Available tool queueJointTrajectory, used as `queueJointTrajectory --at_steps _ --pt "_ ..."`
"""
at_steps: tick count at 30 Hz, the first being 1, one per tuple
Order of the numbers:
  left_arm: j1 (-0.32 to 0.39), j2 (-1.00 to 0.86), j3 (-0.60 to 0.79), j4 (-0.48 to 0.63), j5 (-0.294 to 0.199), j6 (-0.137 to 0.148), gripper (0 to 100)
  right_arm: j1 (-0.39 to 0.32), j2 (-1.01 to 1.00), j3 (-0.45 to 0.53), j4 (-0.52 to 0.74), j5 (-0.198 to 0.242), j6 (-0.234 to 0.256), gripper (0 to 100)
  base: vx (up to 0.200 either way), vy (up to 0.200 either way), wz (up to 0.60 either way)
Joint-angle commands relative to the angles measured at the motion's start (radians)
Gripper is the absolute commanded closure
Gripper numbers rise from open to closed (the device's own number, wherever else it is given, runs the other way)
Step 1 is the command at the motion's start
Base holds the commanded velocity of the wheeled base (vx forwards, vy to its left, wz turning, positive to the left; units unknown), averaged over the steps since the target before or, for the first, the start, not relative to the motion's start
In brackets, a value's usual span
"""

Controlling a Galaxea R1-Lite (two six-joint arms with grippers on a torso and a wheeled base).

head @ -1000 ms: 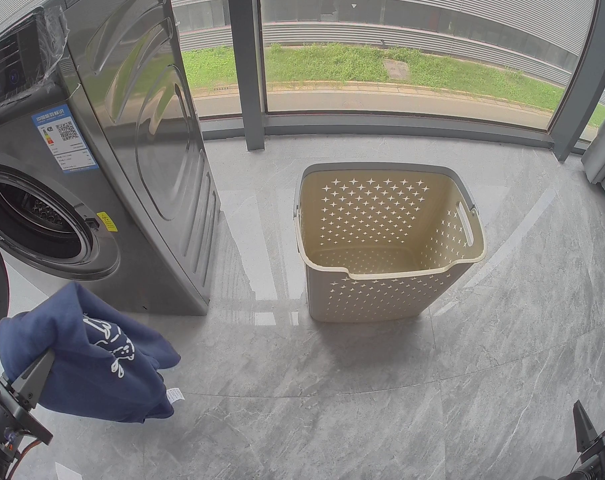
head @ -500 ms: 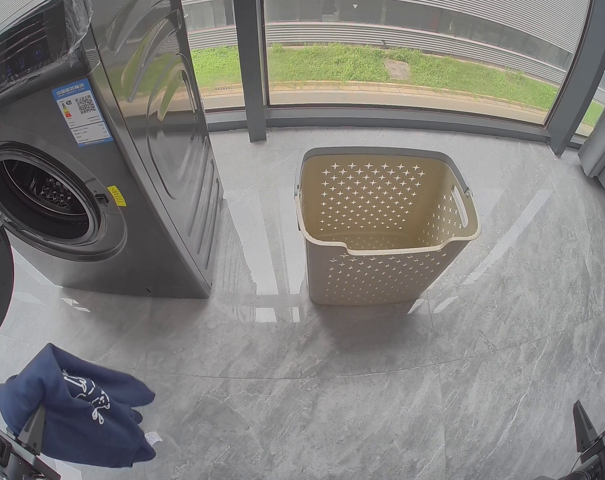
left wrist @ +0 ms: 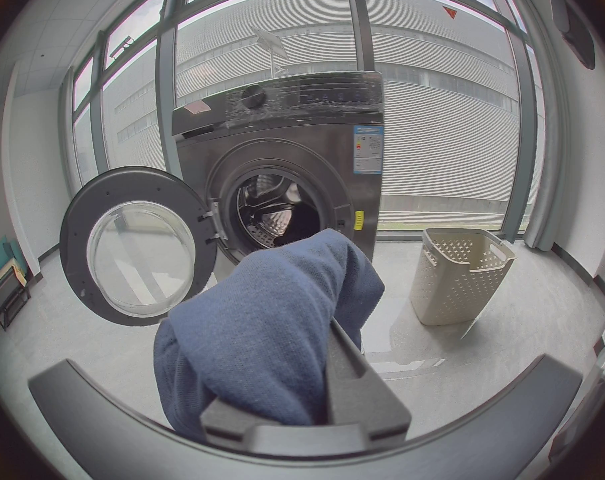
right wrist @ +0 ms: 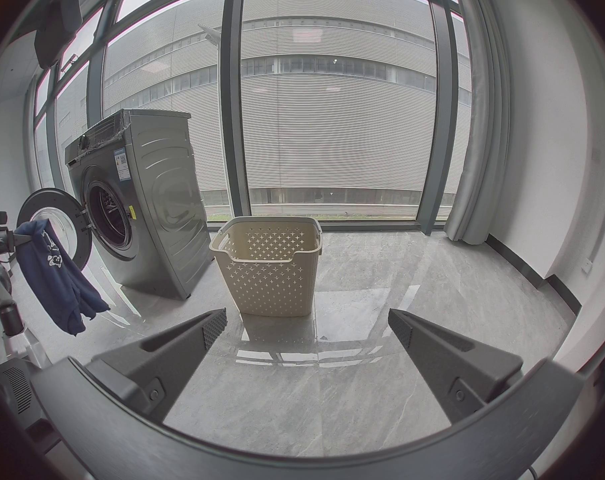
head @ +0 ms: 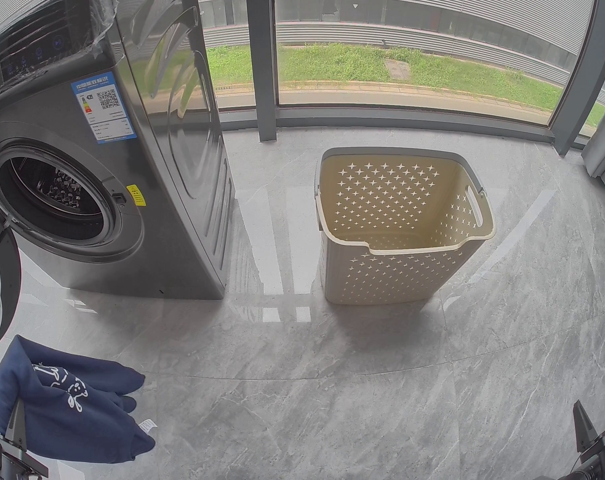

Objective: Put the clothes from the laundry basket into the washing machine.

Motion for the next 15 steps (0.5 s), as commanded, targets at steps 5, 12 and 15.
queueJointTrajectory --at_steps 5,12,15 --pt "-0.006 -0.011 0.018 0.012 0.040 0.033 100 0.002 -0.016 0.018 0.000 0.001 0.000 0 0.000 0.000 0.00" --pt "-0.032 -0.057 0.018 0.073 -0.153 0.023 100 0.000 -0.016 0.018 0.000 0.000 0.000 0 0.000 0.000 0.00" --pt "-0.031 -0.057 0.018 0.076 -0.137 0.020 100 0.002 -0.016 0.018 0.000 0.000 0.000 0 0.000 0.133 0.00"
